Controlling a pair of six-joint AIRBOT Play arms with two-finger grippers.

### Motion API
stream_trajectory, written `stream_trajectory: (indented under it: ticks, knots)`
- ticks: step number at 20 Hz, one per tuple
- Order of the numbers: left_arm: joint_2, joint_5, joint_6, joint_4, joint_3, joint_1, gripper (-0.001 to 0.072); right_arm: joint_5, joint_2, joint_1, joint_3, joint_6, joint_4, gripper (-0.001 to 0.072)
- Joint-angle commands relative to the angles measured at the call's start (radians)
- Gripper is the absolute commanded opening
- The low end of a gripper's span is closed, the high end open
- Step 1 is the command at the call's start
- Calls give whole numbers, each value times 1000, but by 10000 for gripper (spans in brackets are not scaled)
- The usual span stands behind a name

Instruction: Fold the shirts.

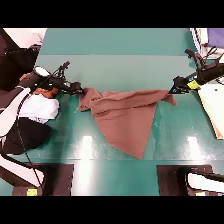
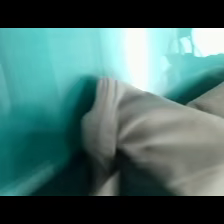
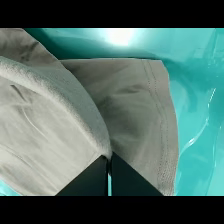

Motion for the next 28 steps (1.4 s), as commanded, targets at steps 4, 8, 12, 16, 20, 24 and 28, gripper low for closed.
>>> stream_trajectory:
  ticks: [4, 8, 12, 16, 20, 24, 28]
  knots:
    - [91, -46, -6, -7, 143, 23, 27, -58, 71, -21, 8, 0, -29, 12]
    - [354, -48, -3, -6, 344, 108, 27, -86, 177, -92, 213, 2, -26, 11]
    - [617, -40, 12, 35, 517, 133, 28, -167, 274, -134, 463, 3, -26, 12]
    - [792, -34, 11, 34, 615, 133, 27, -173, 348, -170, 622, 3, -27, 12]
    - [877, -37, -32, 24, 715, 133, 27, -223, 420, -233, 659, 3, -26, 12]
    - [882, -79, -58, 20, 726, 133, 27, -266, 468, -292, 584, 3, -22, 11]
    - [801, -172, -78, 20, 505, 133, 27, -89, 302, -269, 639, 3, 6, 11]
